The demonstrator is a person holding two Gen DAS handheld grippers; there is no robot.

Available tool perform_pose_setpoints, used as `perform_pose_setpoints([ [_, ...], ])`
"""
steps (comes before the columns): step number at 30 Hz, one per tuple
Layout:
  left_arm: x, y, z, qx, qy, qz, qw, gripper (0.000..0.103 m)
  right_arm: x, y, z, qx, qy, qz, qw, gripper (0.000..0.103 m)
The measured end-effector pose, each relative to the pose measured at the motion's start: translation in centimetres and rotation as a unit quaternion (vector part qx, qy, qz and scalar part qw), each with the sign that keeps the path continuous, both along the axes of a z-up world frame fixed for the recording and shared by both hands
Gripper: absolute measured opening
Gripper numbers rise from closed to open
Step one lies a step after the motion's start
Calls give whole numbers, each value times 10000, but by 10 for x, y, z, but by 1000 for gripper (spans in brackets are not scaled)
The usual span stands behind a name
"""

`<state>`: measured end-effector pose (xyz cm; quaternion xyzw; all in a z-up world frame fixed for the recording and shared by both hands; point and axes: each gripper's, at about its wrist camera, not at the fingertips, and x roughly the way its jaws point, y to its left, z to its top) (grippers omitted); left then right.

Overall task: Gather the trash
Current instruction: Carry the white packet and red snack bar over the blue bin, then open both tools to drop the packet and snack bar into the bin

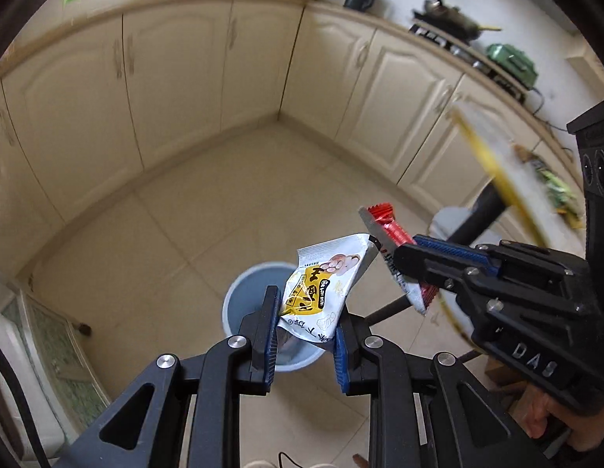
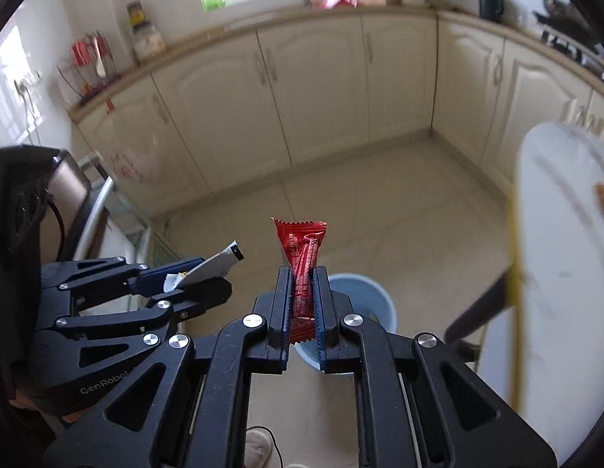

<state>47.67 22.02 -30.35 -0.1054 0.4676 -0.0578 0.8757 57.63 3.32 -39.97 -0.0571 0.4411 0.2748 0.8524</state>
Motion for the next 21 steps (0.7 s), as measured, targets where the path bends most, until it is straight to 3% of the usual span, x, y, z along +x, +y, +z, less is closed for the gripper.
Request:
perform_pose_setpoints([
  [5,43,2,-59,-135,621,-103,9979,20,45,16,-78,-347,638,-35,9973,11],
  [9,76,2,-99,-151,970,-119,9951,21,78,11,-117,-317,951,-195,9948,11],
  [12,93,4,-119,-125,1132,-51,9935,31,97,7,-133,-407,986,-303,9938,16],
  [15,101,3,-129,1,1190,49,9929,52,107,2,-142,-413,1034,-366,9931,28],
  [17,103,-3,-131,-14,1174,65,9931,52,108,-1,-144,-395,1025,-415,9931,34],
  [21,97,-2,-128,-43,1134,229,9933,52,108,-8,-144,-336,1039,-475,9929,37],
])
